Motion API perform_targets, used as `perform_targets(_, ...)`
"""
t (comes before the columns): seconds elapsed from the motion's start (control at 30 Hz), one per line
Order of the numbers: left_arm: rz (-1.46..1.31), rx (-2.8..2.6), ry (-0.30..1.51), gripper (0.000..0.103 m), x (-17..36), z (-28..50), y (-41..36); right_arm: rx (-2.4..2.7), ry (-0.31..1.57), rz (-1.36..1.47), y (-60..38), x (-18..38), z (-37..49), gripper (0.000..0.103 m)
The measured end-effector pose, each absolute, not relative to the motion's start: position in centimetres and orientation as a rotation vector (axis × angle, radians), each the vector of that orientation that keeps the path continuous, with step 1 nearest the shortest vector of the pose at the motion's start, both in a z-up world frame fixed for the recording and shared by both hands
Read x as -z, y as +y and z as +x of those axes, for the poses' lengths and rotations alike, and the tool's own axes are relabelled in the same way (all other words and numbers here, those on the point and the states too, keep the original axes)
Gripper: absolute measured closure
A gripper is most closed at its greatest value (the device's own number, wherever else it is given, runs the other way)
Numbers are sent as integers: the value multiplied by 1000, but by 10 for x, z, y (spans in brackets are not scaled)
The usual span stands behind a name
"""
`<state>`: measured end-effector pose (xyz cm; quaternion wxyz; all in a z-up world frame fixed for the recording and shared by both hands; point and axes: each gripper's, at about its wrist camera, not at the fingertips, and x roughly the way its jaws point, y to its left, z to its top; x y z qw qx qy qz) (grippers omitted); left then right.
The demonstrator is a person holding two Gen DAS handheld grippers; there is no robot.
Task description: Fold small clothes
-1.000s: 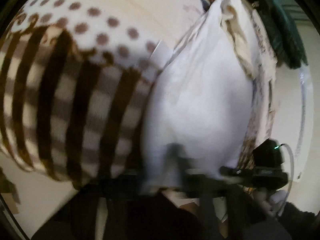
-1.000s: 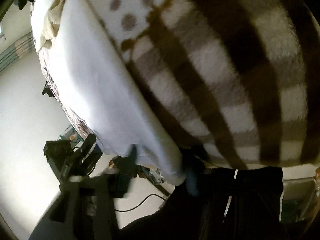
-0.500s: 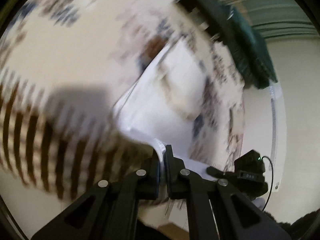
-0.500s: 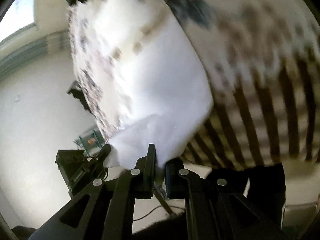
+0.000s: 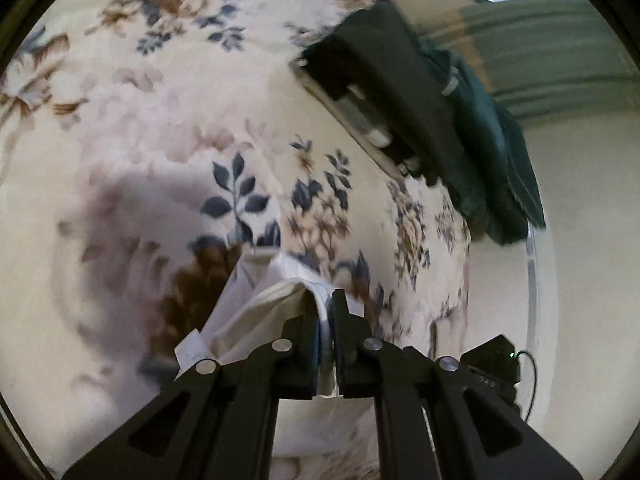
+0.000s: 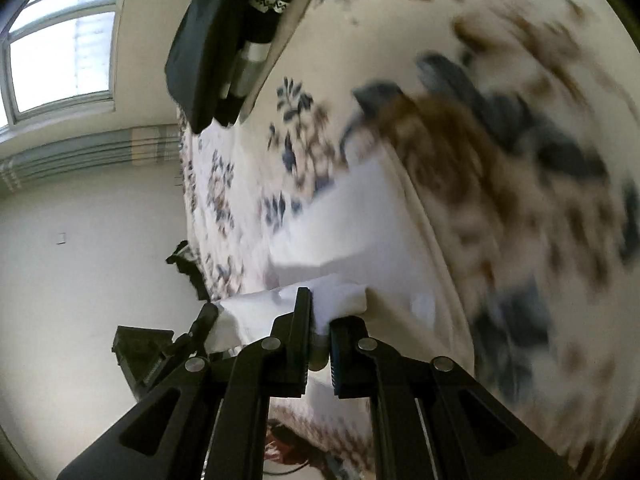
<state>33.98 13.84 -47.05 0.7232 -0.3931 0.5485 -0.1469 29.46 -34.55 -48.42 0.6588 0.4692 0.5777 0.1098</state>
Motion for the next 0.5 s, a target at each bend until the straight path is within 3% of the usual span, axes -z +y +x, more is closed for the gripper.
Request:
perform_targets(0.07, -896, 300, 1195, 66, 470, 343, 145, -256, 1281, 1103, -354, 490, 312, 84)
perform_targets(0.1, -908, 294, 1173, 42, 469, 345, 151, -290, 1244, 1153, -359, 488, 318, 65)
perform_targets(0.13, -909, 283, 1158, 37, 468, 346, 154, -296, 1217, 1169, -362, 488, 323, 45)
perform_targets(0.17, -907, 276, 1148, 37, 467, 346, 159, -289, 1197, 1166, -366, 486, 325, 41)
perform_targets(0.5, -652, 255, 1363, 37, 526, 378, 151, -133, 1362, 999, -384, 522, 321, 41)
